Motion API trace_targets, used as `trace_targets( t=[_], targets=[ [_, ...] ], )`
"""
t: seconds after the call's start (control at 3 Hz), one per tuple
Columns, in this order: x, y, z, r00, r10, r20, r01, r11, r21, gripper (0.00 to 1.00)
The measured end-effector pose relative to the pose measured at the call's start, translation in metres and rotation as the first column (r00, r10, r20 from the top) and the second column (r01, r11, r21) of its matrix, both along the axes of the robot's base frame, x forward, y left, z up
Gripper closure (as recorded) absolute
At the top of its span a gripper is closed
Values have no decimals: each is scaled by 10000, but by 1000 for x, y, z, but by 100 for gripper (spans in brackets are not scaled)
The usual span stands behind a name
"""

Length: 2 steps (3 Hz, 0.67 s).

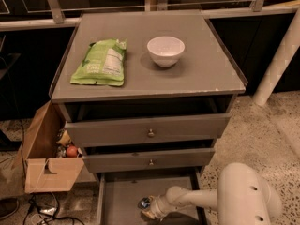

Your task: Pick redbull can from bottom drawer and place on counter

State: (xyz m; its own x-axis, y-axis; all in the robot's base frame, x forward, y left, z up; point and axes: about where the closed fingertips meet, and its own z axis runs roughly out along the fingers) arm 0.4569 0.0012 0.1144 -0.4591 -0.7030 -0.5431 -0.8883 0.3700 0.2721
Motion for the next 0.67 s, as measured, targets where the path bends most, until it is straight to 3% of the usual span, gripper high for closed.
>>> trace_targets(
  t=[0.33,0.67],
  targets=[
    [0,0,0,10000,0,-1,0,10000,0,100],
    [0,0,6,10000,2,-5,-2,10000,2,100]
  ],
)
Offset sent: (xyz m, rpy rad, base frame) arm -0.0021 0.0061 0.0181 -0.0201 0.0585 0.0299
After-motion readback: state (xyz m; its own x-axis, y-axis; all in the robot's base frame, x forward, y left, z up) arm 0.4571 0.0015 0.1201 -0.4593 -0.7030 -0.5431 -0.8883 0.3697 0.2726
